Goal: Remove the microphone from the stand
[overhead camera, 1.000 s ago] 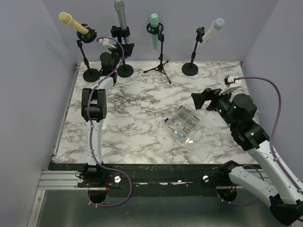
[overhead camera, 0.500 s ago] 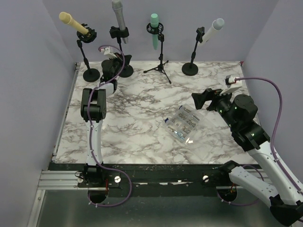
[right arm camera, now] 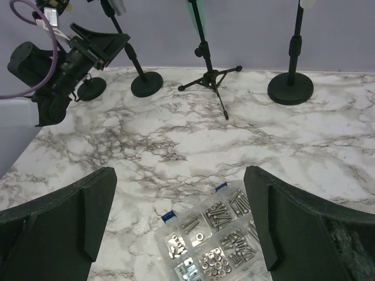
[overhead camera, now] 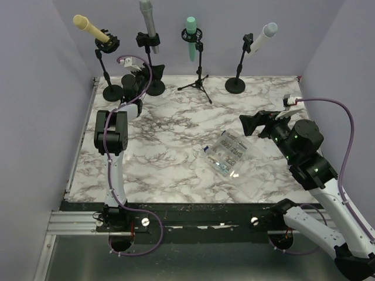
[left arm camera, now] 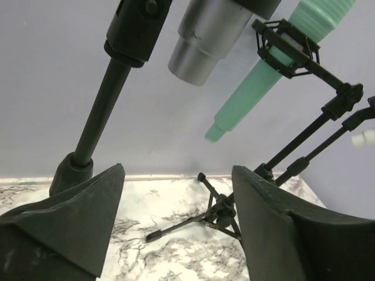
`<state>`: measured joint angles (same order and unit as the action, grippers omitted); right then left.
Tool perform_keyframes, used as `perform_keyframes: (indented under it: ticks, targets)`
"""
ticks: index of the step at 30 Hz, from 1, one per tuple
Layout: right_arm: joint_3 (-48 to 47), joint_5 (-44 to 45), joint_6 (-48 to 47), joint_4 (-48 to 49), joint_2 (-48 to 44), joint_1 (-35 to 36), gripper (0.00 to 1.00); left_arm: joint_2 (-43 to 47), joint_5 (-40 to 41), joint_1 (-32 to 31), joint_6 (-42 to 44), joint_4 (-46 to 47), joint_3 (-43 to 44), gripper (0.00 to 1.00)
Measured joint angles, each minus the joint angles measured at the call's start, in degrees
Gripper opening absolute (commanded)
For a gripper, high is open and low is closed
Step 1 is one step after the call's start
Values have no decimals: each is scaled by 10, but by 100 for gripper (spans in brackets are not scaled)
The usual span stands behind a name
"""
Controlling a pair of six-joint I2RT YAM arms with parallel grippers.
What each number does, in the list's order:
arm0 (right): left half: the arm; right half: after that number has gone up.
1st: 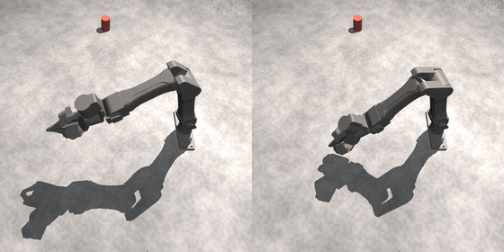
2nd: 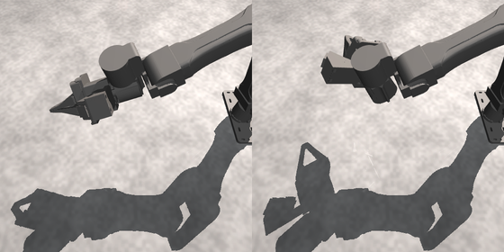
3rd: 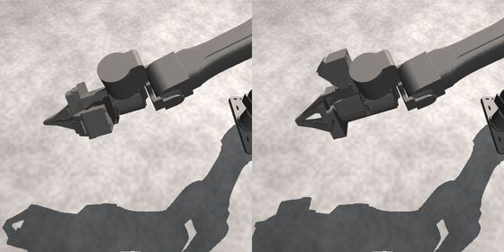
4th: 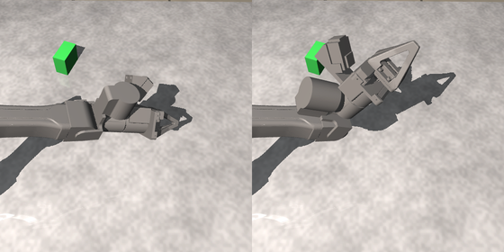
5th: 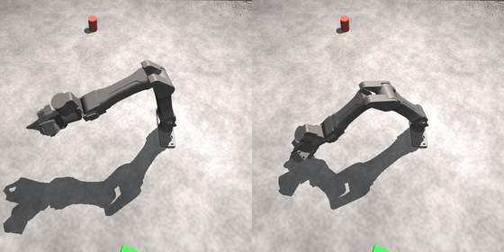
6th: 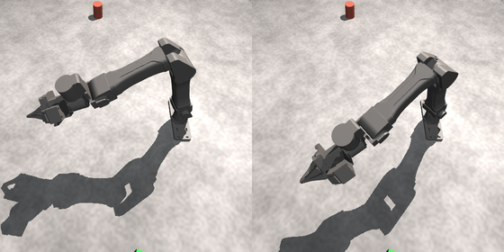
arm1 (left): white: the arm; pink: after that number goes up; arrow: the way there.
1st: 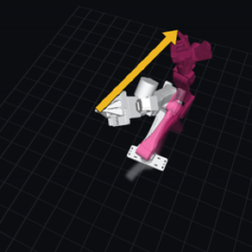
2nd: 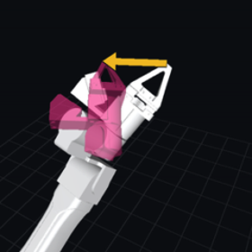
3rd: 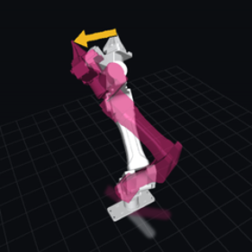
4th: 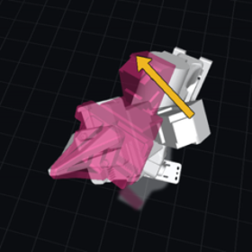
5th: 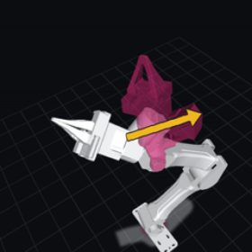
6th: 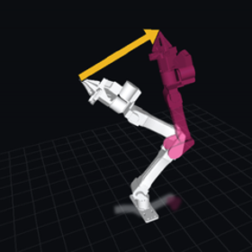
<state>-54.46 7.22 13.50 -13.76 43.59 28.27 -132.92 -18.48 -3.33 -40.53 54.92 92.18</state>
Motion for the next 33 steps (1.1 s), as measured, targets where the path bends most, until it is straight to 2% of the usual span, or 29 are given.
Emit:
perform_keyframes:
  ticks: [2, 16, 26, 33]
  targets:
    - [0, 0, 0, 0, 0, 0, 100, 5, 2, 2, -2, 3, -3, 90]
    - [0, 0, 0, 1, 14, 0, 100, -4, 3, 25, -13, -37, 42, 93]
    - [0, 0, 0, 4, 32, 0, 100, -80, 31, 21, -39, -65, 185, 84]
    - [0, 0, 0, 6, 39, 0, 100, -141, 35, 10, -63, -105, 268, 69]
